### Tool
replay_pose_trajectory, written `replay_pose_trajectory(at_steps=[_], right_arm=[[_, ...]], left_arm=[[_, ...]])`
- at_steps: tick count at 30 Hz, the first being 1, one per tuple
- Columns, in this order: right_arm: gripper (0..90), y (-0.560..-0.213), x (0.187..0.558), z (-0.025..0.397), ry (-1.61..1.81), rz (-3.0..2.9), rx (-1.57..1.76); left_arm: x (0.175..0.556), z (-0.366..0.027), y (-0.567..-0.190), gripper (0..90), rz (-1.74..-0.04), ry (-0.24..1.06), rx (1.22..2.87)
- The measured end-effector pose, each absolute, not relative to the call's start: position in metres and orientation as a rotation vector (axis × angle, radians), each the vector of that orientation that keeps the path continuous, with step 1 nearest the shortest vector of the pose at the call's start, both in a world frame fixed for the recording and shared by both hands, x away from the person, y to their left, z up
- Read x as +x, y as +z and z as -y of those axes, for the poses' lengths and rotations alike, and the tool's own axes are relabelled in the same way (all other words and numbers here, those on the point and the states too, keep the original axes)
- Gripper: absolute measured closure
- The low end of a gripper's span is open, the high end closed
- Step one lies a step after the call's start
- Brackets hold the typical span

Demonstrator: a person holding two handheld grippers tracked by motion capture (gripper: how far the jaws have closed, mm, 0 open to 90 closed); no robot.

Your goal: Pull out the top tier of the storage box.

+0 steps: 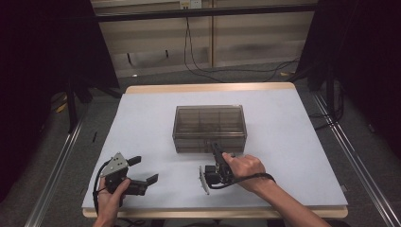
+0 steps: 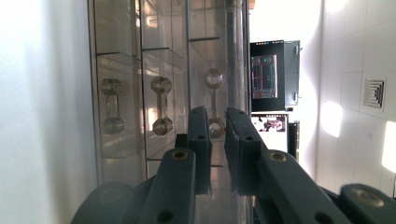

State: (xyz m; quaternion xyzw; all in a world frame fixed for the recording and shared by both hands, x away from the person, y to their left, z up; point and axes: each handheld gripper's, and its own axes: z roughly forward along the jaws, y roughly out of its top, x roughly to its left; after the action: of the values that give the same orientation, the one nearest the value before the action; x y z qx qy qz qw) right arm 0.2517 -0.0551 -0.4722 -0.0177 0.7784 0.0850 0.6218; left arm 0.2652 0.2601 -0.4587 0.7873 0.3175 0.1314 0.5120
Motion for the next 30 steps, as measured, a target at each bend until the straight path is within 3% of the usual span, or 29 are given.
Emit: replay_pose_trajectory(at_steps=[30], right_arm=[[81.2,-0.468,0.242,0.058,0.232,-1.813,-0.029]], left_arm=[[0.265,-0.26,-0.459,2.4,-0.764,0.314,1.892]])
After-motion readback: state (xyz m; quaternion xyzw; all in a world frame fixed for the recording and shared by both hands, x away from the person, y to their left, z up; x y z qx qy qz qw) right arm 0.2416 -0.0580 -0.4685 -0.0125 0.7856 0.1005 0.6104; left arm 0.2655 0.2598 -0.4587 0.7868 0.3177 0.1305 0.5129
